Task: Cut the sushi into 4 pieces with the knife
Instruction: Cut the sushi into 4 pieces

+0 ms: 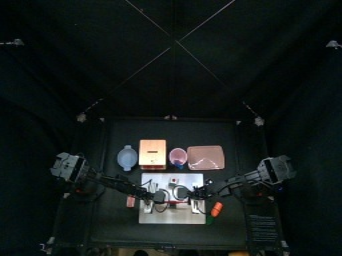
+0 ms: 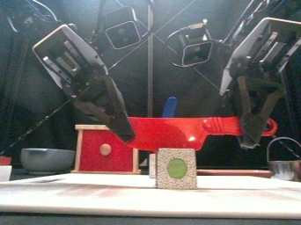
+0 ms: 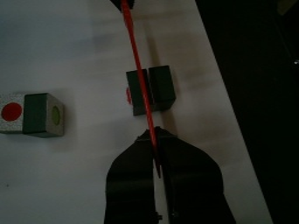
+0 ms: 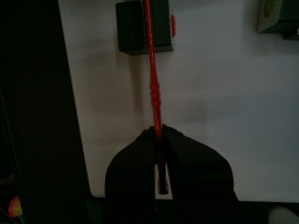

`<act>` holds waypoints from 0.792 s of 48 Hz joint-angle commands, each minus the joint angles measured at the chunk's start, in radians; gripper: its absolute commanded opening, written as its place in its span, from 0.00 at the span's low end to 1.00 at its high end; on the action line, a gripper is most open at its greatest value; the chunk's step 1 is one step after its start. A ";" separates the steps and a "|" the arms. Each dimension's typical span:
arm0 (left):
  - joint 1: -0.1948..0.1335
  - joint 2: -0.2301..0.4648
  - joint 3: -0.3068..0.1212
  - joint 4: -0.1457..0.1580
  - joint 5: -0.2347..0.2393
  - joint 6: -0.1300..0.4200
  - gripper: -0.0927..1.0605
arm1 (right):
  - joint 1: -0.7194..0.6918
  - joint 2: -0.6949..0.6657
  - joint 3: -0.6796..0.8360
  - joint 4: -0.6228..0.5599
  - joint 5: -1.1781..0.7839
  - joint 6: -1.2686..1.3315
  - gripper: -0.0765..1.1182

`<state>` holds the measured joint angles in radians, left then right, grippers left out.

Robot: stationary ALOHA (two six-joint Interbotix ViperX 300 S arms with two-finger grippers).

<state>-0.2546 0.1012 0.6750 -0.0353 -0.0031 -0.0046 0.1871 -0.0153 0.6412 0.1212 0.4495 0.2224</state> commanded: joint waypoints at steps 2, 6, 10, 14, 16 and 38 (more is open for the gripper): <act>-0.012 0.000 -0.034 0.006 0.002 0.008 0.32 | -0.009 -0.020 -0.037 -0.012 -0.021 0.002 0.22; -0.012 0.009 -0.029 0.003 0.003 0.008 0.32 | -0.009 -0.017 -0.029 -0.012 -0.021 0.002 0.22; -0.012 0.020 -0.028 0.003 0.003 0.008 0.32 | -0.009 -0.014 -0.026 -0.009 -0.021 0.002 0.22; -0.014 0.032 -0.025 0.003 0.002 0.006 0.32 | -0.011 -0.009 -0.023 -0.011 -0.021 0.002 0.22; -0.014 0.035 -0.025 0.003 0.002 0.008 0.32 | -0.011 -0.008 -0.023 -0.011 -0.021 0.002 0.22; -0.014 0.028 -0.020 0.003 0.006 0.008 0.32 | -0.014 0.002 -0.021 -0.018 -0.018 0.002 0.22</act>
<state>-0.2638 0.1381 0.6688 -0.0353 0.0092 -0.0046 0.1902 -0.0046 0.6351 0.1058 0.4464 0.2224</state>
